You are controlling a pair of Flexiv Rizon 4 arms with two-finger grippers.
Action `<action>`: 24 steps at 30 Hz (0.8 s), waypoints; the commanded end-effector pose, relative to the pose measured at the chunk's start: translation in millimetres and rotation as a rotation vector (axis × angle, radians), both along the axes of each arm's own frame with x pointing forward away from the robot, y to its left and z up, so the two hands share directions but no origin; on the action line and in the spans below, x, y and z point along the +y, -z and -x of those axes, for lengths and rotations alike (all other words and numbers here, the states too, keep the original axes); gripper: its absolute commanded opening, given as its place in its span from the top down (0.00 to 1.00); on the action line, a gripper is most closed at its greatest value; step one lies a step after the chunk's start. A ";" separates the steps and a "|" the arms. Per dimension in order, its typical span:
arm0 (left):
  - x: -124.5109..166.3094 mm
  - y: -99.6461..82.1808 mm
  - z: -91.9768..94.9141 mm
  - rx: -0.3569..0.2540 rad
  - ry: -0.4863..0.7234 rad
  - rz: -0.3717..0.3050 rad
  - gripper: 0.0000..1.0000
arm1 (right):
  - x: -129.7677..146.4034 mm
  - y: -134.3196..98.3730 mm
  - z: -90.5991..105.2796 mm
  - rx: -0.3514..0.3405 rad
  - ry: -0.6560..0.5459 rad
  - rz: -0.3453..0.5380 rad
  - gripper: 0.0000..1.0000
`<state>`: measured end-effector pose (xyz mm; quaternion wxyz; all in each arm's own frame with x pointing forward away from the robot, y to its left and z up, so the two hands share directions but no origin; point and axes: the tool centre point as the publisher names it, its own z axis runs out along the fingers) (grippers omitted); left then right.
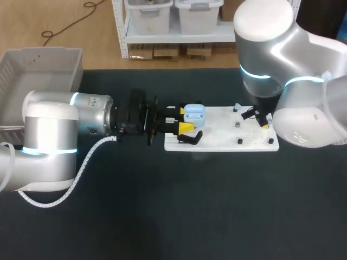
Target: Pick up each earbud case from the left stands, insert the matching earbuds, close the lid, and place the case in the box.
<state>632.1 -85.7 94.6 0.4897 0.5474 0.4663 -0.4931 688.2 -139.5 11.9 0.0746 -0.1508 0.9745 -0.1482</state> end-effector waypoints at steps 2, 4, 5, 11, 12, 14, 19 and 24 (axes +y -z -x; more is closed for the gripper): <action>0.6 0.4 1.6 -0.003 -0.005 0.002 1.00 | 0.3 2.0 -0.9 0.000 -0.001 0.003 0.90; 0.6 0.4 1.6 -0.003 -0.005 0.002 1.00 | 0.4 2.5 -1.2 0.001 -0.003 0.005 0.98; 0.6 0.4 1.6 -0.003 -0.005 0.002 1.00 | 0.5 2.5 -1.2 0.001 -0.004 0.006 1.00; 0.6 0.4 1.6 -0.003 -0.005 0.002 1.00 | 0.8 -4.7 1.3 -0.001 -0.010 0.013 1.00; 0.6 0.4 1.6 -0.003 -0.005 0.002 1.00 | 1.9 -8.5 2.7 -0.003 -0.011 0.015 1.00; 0.6 0.4 1.6 -0.003 -0.005 0.002 1.00 | 3.7 -15.9 5.4 -0.004 -0.015 0.019 1.00; 0.6 0.4 1.6 -0.003 -0.005 0.002 1.00 | 9.9 -42.2 15.0 -0.004 -0.006 0.013 1.00; 0.6 0.4 1.6 -0.003 -0.005 0.002 1.00 | 18.6 -71.6 24.8 -0.004 0.023 -0.010 1.00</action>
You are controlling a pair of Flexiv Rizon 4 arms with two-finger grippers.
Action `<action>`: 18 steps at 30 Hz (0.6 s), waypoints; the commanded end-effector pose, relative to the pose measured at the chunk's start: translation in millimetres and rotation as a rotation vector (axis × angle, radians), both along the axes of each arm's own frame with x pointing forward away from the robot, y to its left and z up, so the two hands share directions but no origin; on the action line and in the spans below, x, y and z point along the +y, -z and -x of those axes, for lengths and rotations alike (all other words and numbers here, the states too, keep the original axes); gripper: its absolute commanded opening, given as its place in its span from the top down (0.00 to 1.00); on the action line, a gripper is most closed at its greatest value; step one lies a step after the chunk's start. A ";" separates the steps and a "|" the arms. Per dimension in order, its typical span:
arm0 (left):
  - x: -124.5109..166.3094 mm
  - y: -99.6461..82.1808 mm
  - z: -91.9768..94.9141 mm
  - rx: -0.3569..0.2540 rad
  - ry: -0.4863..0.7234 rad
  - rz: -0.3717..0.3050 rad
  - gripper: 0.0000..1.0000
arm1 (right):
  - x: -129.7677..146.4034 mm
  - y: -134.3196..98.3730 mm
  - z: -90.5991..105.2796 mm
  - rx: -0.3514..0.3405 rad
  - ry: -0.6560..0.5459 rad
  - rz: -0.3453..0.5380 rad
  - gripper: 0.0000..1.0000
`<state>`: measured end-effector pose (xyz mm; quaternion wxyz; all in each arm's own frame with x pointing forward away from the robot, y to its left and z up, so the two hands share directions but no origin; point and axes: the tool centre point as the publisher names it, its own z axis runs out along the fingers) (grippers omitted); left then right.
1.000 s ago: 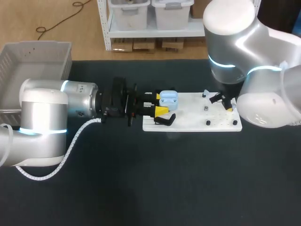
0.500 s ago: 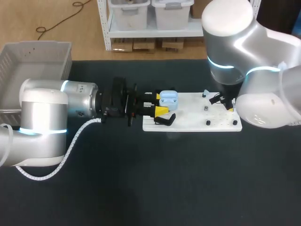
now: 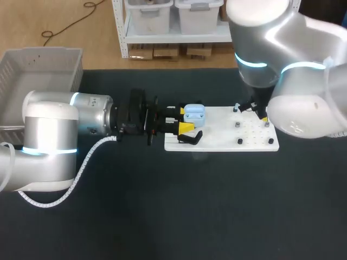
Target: Pick up each earbud case from the left stands, insert the matching earbuds, close the lid, and place the case in the box.
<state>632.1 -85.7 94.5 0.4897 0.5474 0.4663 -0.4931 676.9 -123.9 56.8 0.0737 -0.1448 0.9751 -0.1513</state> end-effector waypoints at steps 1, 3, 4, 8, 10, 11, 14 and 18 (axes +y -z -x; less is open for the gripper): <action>0.6 0.4 1.6 -0.003 -0.005 0.002 1.00 | 5.0 -32.4 15.3 -0.003 0.017 -0.020 1.00; 0.6 0.4 1.6 -0.003 -0.005 0.002 1.00 | 11.2 -44.8 20.9 0.016 0.032 -0.033 1.00; 0.6 0.4 1.6 -0.003 -0.005 0.002 1.00 | 14.7 -50.2 24.2 0.045 0.041 -0.034 1.00; 0.6 0.4 1.6 -0.003 -0.005 0.002 1.00 | 31.5 -72.4 35.1 0.105 0.098 -0.076 1.00; 0.6 0.4 1.6 -0.003 -0.005 0.002 1.00 | 44.5 -84.6 42.1 0.132 0.119 -0.083 1.00; 0.6 0.4 1.6 -0.003 -0.005 0.002 1.00 | 50.0 -89.2 44.5 0.138 0.124 -0.096 1.00; 0.6 0.4 1.6 -0.003 -0.005 0.002 1.00 | 68.1 -100.8 52.7 0.138 0.129 -0.094 1.00; 0.6 0.4 1.6 -0.003 -0.005 0.002 1.00 | 94.5 -109.8 64.0 0.146 0.113 -0.081 1.00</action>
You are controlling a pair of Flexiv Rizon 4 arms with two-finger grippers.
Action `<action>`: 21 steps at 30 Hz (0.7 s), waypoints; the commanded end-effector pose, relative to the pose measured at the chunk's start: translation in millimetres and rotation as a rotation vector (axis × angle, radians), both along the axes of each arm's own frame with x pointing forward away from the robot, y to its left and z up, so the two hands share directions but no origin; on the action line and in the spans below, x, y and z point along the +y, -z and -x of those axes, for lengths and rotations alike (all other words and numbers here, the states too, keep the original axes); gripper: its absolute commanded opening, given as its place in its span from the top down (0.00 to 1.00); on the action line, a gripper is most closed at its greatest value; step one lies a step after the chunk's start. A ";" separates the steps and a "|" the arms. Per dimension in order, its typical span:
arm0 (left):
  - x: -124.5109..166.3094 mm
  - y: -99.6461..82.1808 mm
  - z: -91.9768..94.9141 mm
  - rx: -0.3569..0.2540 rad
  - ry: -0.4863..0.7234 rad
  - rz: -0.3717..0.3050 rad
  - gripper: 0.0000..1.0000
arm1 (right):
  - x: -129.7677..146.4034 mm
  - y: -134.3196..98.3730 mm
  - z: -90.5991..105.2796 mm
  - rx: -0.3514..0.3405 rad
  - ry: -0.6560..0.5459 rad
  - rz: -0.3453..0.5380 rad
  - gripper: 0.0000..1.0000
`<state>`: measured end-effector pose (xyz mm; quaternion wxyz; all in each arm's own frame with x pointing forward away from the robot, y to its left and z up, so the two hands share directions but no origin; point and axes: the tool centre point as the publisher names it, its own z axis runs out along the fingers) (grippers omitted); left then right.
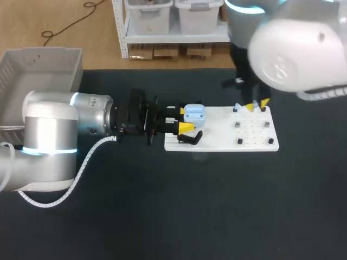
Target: Pick up each earbud case from the left stands, insert the matching earbuds, close the lid, and place the case in the box.
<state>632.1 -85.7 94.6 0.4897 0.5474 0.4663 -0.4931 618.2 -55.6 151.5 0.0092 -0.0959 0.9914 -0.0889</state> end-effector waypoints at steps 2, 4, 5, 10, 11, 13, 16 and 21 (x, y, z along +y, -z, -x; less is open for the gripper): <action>0.6 0.4 1.6 -0.003 -0.005 0.002 1.00 | 36.9 -18.2 9.0 0.012 -0.008 0.042 1.00; 0.6 0.4 1.6 -0.003 -0.005 0.002 1.00 | 50.9 -21.0 12.8 0.008 -0.018 0.041 1.00; 0.6 0.4 1.6 -0.003 -0.005 0.002 1.00 | 55.3 -21.6 13.4 0.007 -0.019 0.043 1.00; 0.6 0.4 1.6 -0.003 -0.005 0.002 1.00 | 71.3 -21.0 14.7 -0.004 0.000 0.032 1.00; 0.6 0.4 1.6 -0.003 -0.005 0.002 1.00 | 71.3 -21.0 14.7 -0.004 0.000 0.032 1.00; 0.6 0.4 1.6 -0.003 -0.005 0.002 1.00 | 71.3 -21.0 14.7 -0.004 0.000 0.032 1.00; 0.6 0.4 1.6 -0.003 -0.005 0.002 1.00 | 71.3 -21.0 14.7 -0.004 0.000 0.032 1.00; 0.6 0.4 1.6 -0.003 -0.005 0.002 1.00 | 71.3 -21.0 14.7 -0.004 0.000 0.032 1.00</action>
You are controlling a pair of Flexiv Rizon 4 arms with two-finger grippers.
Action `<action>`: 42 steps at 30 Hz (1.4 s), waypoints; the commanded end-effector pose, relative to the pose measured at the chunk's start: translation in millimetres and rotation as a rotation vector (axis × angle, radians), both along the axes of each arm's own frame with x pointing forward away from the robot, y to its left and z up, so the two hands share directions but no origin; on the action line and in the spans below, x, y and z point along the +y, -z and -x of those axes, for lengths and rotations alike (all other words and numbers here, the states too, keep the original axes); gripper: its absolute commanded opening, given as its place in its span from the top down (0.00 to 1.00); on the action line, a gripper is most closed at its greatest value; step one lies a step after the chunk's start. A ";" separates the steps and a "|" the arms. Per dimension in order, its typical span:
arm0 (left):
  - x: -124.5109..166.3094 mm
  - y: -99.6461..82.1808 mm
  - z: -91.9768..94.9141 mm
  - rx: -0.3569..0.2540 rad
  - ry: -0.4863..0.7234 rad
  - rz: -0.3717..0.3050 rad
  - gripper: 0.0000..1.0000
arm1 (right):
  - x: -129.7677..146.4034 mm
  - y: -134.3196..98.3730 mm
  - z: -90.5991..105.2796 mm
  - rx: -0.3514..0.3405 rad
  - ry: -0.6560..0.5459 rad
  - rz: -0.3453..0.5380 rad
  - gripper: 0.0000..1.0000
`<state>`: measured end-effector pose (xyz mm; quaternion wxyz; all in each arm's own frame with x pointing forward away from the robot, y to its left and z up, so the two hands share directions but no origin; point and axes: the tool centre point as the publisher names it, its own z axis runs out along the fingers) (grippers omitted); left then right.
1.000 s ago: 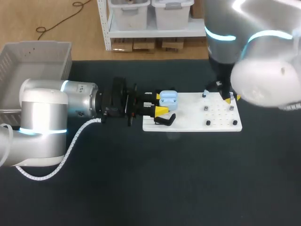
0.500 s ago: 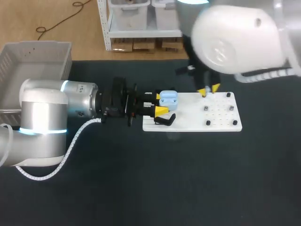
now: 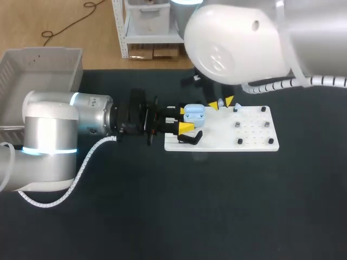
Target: Pick up each earbud case from the left stands, insert the matching earbuds, close the lid, and place the case in the box.
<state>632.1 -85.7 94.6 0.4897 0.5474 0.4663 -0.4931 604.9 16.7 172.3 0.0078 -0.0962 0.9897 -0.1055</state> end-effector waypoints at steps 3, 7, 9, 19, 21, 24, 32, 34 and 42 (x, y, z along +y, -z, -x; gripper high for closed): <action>0.6 0.4 1.6 -0.003 -0.005 0.002 1.00 | -1.0 -0.1 1.4 -0.004 0.000 -0.001 1.00; 0.6 0.4 1.6 -0.003 -0.005 0.002 1.00 | 13.4 0.3 1.2 0.006 0.017 -0.025 1.00; 0.6 0.4 1.6 -0.003 -0.005 0.002 1.00 | 27.9 0.1 0.4 0.012 0.044 -0.037 1.00; 0.6 0.4 1.6 -0.003 -0.005 0.002 1.00 | 44.1 12.7 -5.1 0.136 0.304 0.005 1.00; 0.6 0.4 1.6 -0.003 -0.005 0.002 1.00 | 44.3 13.7 -5.1 0.126 0.328 0.001 1.00; 2.5 2.3 3.9 0.011 -0.007 -0.017 1.00 | 43.3 14.0 -4.2 0.126 0.357 -0.013 1.00; -1.0 6.6 5.9 0.039 -0.011 -0.055 1.00 | 33.1 13.5 2.3 0.132 0.429 -0.045 1.00; -2.5 7.6 4.8 0.044 -0.015 -0.061 1.00 | 32.4 13.2 4.6 0.138 0.446 -0.048 1.00; -9.5 8.2 1.2 0.055 -0.026 -0.070 1.00 | 34.6 19.0 11.0 0.154 0.484 -0.066 1.00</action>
